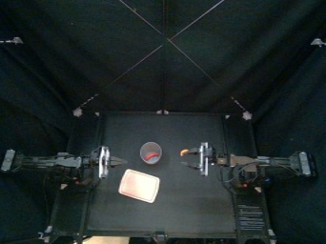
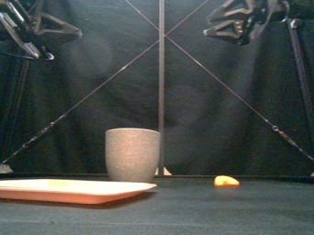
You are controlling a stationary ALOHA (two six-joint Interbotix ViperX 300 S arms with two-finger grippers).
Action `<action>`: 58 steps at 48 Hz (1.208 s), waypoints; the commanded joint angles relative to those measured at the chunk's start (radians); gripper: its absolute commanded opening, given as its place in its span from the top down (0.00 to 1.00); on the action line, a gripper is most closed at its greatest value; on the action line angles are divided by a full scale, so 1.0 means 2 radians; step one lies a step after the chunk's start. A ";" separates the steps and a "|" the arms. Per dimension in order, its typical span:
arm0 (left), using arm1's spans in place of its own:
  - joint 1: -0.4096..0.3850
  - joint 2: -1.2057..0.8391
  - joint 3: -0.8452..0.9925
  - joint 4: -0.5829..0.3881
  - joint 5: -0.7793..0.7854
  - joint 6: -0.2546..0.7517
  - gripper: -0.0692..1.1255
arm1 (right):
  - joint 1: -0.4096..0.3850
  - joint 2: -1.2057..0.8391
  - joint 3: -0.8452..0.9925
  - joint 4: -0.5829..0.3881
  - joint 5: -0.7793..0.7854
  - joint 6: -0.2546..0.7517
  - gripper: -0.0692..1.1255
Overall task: Pick the red chile then place it in the grey bowl
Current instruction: Drop red chile in the grey bowl and return to neutral
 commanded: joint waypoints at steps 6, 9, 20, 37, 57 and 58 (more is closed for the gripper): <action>0.002 0.002 -0.006 0.001 -0.005 0.000 0.95 | 0.008 -0.119 0.070 0.018 -0.005 0.002 0.24; 0.002 0.002 -0.006 0.000 -0.005 0.000 0.95 | 0.011 -0.143 0.089 0.027 -0.005 0.002 0.24; 0.002 0.002 -0.006 0.001 -0.005 0.000 0.95 | 0.011 -0.173 0.128 0.045 -0.002 0.001 0.24; 0.004 0.002 -0.006 0.001 -0.005 0.001 0.95 | 0.008 -0.175 0.127 0.041 -0.002 -0.002 0.24; 0.004 0.002 -0.006 0.001 -0.005 0.000 0.95 | 0.008 -0.176 0.124 0.022 -0.002 -0.001 0.24; 0.004 0.002 -0.006 0.001 -0.005 0.000 0.95 | 0.008 -0.176 0.124 0.021 -0.002 -0.001 0.24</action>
